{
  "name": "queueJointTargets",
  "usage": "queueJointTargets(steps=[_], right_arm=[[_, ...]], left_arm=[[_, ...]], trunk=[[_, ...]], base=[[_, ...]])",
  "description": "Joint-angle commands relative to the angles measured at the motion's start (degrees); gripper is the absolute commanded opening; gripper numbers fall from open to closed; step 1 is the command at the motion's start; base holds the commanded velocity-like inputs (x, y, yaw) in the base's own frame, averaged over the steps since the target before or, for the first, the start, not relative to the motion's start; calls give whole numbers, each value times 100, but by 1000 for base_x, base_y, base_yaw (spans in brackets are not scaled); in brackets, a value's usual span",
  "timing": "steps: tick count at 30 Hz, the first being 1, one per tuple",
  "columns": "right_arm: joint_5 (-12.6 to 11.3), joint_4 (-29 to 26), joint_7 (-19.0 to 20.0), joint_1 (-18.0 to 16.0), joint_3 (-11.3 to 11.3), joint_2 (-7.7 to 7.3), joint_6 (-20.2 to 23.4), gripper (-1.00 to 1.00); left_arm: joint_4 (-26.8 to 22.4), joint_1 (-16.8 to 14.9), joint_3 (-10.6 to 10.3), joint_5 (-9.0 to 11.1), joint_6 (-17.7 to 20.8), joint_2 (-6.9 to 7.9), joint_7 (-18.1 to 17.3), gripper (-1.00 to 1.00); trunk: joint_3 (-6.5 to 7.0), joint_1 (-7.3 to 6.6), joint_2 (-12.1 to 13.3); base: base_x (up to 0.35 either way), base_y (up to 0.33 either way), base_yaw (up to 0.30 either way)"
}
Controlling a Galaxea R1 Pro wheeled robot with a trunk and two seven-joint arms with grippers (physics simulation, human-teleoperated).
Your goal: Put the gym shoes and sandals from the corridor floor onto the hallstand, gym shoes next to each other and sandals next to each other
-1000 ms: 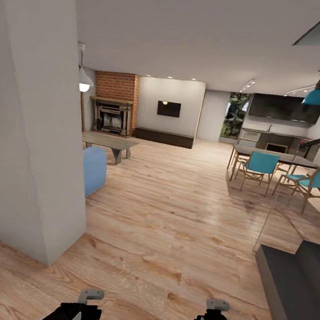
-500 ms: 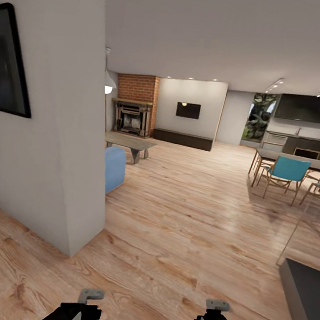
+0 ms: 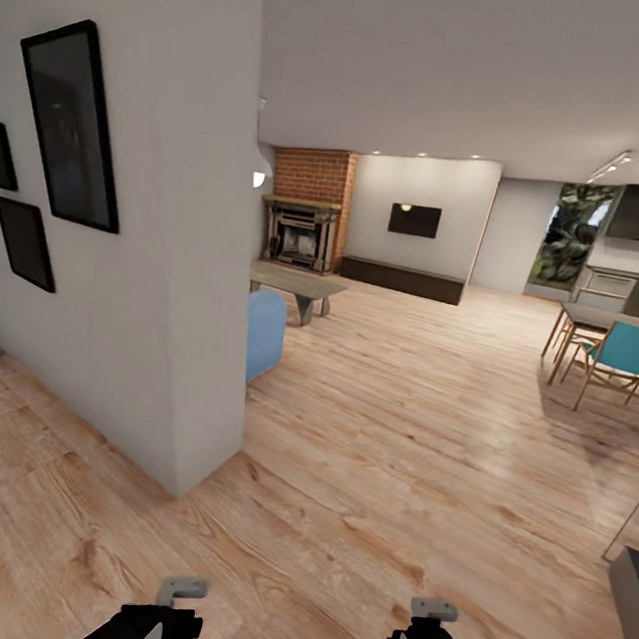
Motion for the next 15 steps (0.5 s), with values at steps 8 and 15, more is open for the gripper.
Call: queueJointTargets(steps=[8,15], right_arm=[[0,0,-1,0,3,27,0,100],[0,0,-1,0,121,37,0,100]], left_arm=[[1,0,0,2,-5,0,0,100],[-21,0,-22,6,-8,-5,0,100]], trunk=[[-43,0,0],[-79,0,0]], base=[[0,0,249],[0,0,252]])
